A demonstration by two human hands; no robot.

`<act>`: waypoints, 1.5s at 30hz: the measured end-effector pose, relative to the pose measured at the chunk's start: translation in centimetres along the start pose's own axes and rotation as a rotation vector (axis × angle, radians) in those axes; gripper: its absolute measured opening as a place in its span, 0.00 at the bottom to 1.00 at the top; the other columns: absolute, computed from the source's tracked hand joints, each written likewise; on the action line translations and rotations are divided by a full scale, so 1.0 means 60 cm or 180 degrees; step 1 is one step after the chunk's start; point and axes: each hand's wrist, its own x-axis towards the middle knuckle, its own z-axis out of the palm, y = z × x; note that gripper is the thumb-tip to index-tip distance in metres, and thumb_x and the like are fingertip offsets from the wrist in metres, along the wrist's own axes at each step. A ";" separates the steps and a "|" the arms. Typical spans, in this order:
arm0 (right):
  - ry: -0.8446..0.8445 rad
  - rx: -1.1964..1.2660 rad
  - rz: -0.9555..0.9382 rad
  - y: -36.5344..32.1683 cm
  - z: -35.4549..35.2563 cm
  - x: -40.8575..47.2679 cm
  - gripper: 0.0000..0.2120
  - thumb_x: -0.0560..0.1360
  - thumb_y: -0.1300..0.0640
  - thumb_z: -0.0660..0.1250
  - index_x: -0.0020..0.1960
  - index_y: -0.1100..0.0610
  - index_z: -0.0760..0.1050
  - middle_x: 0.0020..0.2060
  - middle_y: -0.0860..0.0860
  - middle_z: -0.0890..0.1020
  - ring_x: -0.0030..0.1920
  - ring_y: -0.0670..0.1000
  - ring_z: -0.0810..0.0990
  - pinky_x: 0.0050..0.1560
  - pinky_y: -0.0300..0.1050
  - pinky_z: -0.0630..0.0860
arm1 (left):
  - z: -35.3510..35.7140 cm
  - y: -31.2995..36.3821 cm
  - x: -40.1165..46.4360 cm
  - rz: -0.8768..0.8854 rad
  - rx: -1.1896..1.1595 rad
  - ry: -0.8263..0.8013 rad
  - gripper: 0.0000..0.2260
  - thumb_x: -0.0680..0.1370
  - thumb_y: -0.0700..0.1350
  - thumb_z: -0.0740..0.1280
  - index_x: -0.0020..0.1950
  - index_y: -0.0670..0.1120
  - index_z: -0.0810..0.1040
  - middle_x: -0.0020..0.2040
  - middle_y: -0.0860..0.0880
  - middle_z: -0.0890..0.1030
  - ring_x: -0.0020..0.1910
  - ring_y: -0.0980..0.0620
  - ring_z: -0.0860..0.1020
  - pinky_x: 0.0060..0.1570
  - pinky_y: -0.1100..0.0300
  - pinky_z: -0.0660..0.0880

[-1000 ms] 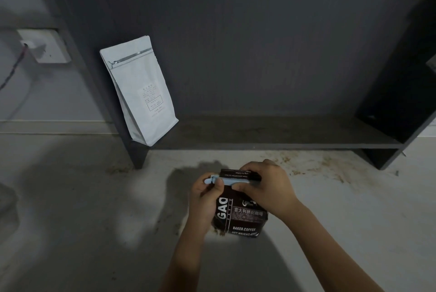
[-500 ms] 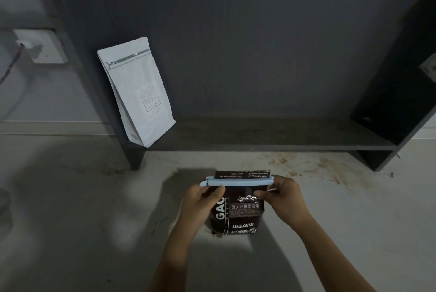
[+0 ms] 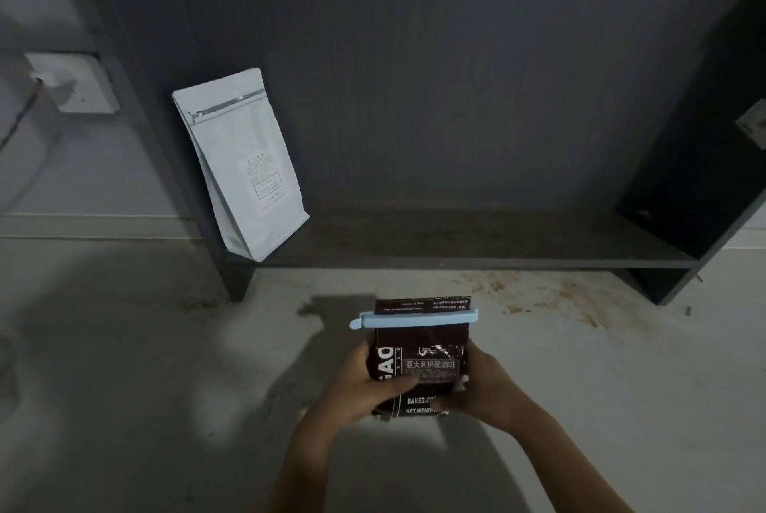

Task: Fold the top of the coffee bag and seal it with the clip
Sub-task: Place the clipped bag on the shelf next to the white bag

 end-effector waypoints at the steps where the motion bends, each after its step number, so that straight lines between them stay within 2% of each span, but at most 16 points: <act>1: 0.0031 -0.0048 -0.0018 0.000 0.002 0.001 0.38 0.56 0.59 0.78 0.59 0.41 0.63 0.45 0.37 0.79 0.43 0.33 0.78 0.38 0.23 0.71 | -0.002 -0.003 -0.002 -0.0073 0.0013 -0.0104 0.34 0.61 0.46 0.80 0.63 0.49 0.71 0.57 0.49 0.82 0.57 0.51 0.80 0.58 0.51 0.76; 5: 0.0161 -0.0061 -0.0027 0.007 0.004 0.005 0.38 0.54 0.60 0.77 0.53 0.34 0.63 0.42 0.34 0.79 0.43 0.27 0.76 0.37 0.22 0.71 | -0.006 -0.010 -0.001 0.0115 0.0121 -0.0243 0.33 0.66 0.31 0.76 0.65 0.46 0.66 0.58 0.50 0.79 0.57 0.57 0.79 0.54 0.60 0.77; 9: 0.0238 -0.0091 -0.0106 0.004 0.008 0.009 0.36 0.56 0.62 0.77 0.56 0.41 0.65 0.41 0.34 0.77 0.42 0.24 0.74 0.36 0.19 0.69 | -0.005 -0.002 0.002 0.0307 0.0444 -0.0026 0.29 0.66 0.38 0.77 0.62 0.53 0.70 0.59 0.52 0.79 0.61 0.53 0.77 0.62 0.52 0.73; 12: 0.0414 -0.0074 -0.0271 -0.014 -0.004 0.021 0.35 0.57 0.63 0.77 0.60 0.50 0.67 0.40 0.33 0.76 0.41 0.24 0.74 0.37 0.18 0.68 | -0.010 0.018 0.008 0.0515 0.0525 0.0213 0.27 0.66 0.38 0.76 0.57 0.58 0.71 0.56 0.56 0.80 0.60 0.52 0.77 0.61 0.52 0.72; 15: 0.0607 -0.0088 -0.0498 -0.060 -0.033 0.041 0.36 0.56 0.64 0.78 0.58 0.43 0.68 0.39 0.34 0.78 0.41 0.27 0.76 0.38 0.20 0.70 | -0.018 0.051 0.018 0.0777 0.0394 0.0473 0.27 0.64 0.40 0.75 0.60 0.55 0.71 0.55 0.54 0.81 0.58 0.52 0.78 0.59 0.51 0.74; 18: 0.0795 -0.0124 -0.0800 -0.107 -0.063 0.072 0.36 0.55 0.64 0.79 0.51 0.35 0.67 0.39 0.34 0.78 0.42 0.29 0.77 0.38 0.21 0.71 | -0.031 0.095 0.032 0.1035 0.0362 0.0759 0.27 0.64 0.42 0.75 0.57 0.64 0.72 0.52 0.63 0.82 0.56 0.62 0.78 0.55 0.65 0.75; 21: 0.0851 -0.0066 -0.0967 -0.144 -0.086 0.105 0.35 0.55 0.67 0.79 0.55 0.44 0.70 0.40 0.35 0.78 0.41 0.32 0.78 0.38 0.22 0.72 | -0.045 0.134 0.046 0.1303 0.0386 0.1073 0.31 0.65 0.36 0.75 0.53 0.70 0.72 0.51 0.70 0.80 0.53 0.68 0.78 0.50 0.74 0.73; 24: 0.0832 0.0009 -0.1117 -0.168 -0.100 0.134 0.35 0.57 0.68 0.78 0.58 0.49 0.70 0.42 0.34 0.78 0.43 0.28 0.77 0.37 0.22 0.72 | -0.053 0.162 0.061 0.1564 0.0439 0.1331 0.33 0.65 0.35 0.75 0.53 0.72 0.72 0.50 0.72 0.80 0.52 0.71 0.77 0.50 0.76 0.73; 27: 0.0941 0.0069 -0.1227 -0.186 -0.100 0.161 0.33 0.61 0.68 0.76 0.62 0.54 0.68 0.45 0.35 0.77 0.44 0.34 0.79 0.38 0.22 0.73 | -0.056 0.177 0.080 0.1686 0.0384 0.1709 0.30 0.64 0.35 0.75 0.55 0.65 0.73 0.50 0.66 0.80 0.52 0.71 0.77 0.51 0.75 0.72; 30: 0.1168 0.0217 -0.1064 -0.190 -0.083 0.182 0.30 0.69 0.64 0.71 0.67 0.58 0.64 0.51 0.49 0.81 0.47 0.44 0.79 0.46 0.31 0.74 | -0.056 0.179 0.098 0.1526 0.0119 0.2187 0.30 0.65 0.31 0.76 0.61 0.50 0.70 0.50 0.61 0.77 0.48 0.70 0.77 0.47 0.79 0.71; 32: 0.1290 0.0203 -0.0932 -0.186 -0.064 0.189 0.27 0.71 0.61 0.69 0.67 0.60 0.64 0.52 0.56 0.82 0.47 0.46 0.79 0.46 0.29 0.72 | -0.059 0.177 0.106 0.1364 0.0046 0.2429 0.30 0.65 0.30 0.75 0.63 0.44 0.70 0.49 0.57 0.78 0.47 0.61 0.78 0.47 0.73 0.72; 35: 0.1204 0.0230 -0.0976 -0.179 -0.031 0.198 0.25 0.70 0.62 0.70 0.64 0.62 0.65 0.52 0.58 0.82 0.48 0.46 0.79 0.42 0.19 0.69 | -0.068 0.174 0.122 0.1189 0.0022 0.2650 0.27 0.66 0.32 0.75 0.62 0.40 0.71 0.53 0.46 0.79 0.50 0.52 0.77 0.51 0.61 0.70; 38: 0.0941 0.0200 -0.1058 -0.172 -0.002 0.208 0.28 0.70 0.61 0.71 0.65 0.58 0.64 0.51 0.52 0.82 0.51 0.49 0.82 0.47 0.28 0.75 | -0.080 0.170 0.133 0.1078 0.0082 0.2749 0.27 0.67 0.33 0.75 0.63 0.40 0.70 0.57 0.41 0.80 0.52 0.48 0.78 0.54 0.56 0.73; 40: 0.0861 0.0247 -0.1046 -0.170 0.011 0.215 0.32 0.69 0.58 0.72 0.68 0.55 0.61 0.52 0.48 0.81 0.52 0.49 0.81 0.48 0.28 0.75 | -0.090 0.165 0.137 0.1032 0.0258 0.2630 0.28 0.67 0.30 0.73 0.65 0.42 0.70 0.60 0.39 0.77 0.58 0.44 0.76 0.61 0.49 0.73; 43: 0.0864 0.0182 -0.0968 -0.172 0.019 0.230 0.38 0.68 0.55 0.73 0.71 0.55 0.57 0.59 0.53 0.79 0.57 0.50 0.79 0.55 0.39 0.75 | -0.104 0.163 0.139 0.0957 0.0485 0.2451 0.29 0.69 0.29 0.69 0.68 0.45 0.67 0.64 0.40 0.73 0.64 0.42 0.72 0.64 0.42 0.70; 45: 0.0921 0.0126 -0.0942 -0.178 0.023 0.245 0.37 0.68 0.55 0.73 0.71 0.54 0.57 0.59 0.55 0.79 0.57 0.52 0.79 0.56 0.41 0.74 | -0.116 0.162 0.142 0.1016 0.0476 0.2492 0.27 0.71 0.32 0.69 0.69 0.43 0.67 0.63 0.39 0.74 0.62 0.41 0.74 0.62 0.41 0.72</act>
